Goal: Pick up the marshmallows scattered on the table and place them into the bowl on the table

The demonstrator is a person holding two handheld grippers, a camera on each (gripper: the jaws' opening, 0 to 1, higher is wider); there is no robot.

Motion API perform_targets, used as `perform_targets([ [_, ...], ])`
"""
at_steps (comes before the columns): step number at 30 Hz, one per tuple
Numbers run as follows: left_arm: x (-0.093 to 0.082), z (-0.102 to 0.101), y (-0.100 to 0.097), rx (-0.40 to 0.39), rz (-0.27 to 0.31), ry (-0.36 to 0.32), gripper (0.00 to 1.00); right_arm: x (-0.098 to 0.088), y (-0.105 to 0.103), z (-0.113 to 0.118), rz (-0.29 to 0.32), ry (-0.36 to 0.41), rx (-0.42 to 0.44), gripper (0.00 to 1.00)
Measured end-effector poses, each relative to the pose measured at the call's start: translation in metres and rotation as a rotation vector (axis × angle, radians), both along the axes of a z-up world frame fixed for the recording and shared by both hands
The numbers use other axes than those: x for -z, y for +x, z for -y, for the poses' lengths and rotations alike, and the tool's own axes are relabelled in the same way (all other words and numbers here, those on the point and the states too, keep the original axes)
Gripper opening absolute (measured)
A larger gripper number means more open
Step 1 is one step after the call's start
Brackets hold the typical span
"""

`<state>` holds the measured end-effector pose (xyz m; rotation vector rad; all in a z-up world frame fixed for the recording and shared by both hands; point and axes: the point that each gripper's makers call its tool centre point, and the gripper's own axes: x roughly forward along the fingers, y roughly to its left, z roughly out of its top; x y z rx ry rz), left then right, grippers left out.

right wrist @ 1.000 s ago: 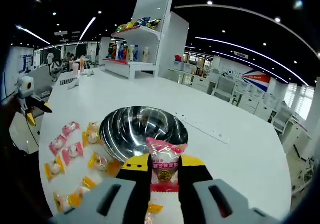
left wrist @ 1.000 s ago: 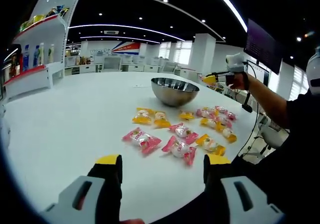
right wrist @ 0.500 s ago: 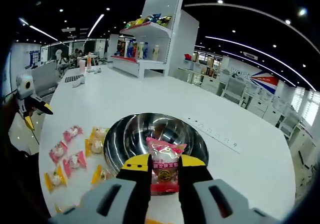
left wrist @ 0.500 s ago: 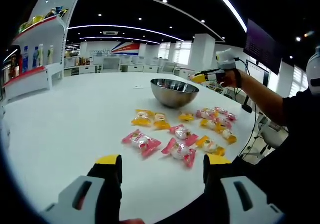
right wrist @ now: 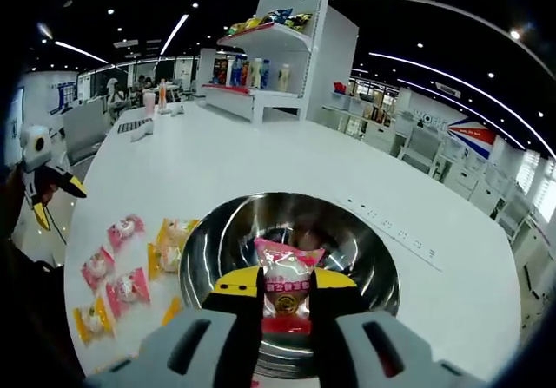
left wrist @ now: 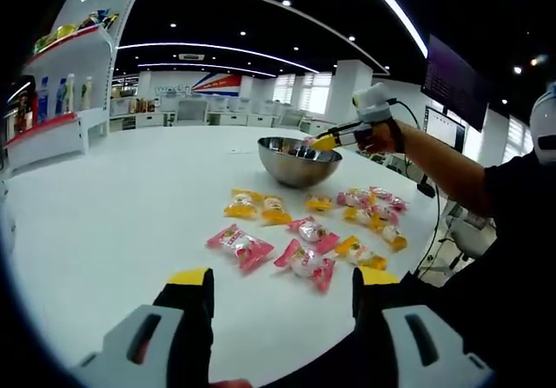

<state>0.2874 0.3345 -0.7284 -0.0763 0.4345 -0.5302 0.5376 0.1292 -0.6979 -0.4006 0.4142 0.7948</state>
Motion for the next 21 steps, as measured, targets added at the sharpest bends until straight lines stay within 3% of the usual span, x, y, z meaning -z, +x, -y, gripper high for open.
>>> perform_targets([
  [21,0.0048,-0.0052,-0.0020,-0.012,-0.004,-0.018,0.65,0.0057,-0.0035,-0.0057,0.006,-0.032,-0.002,0.25],
])
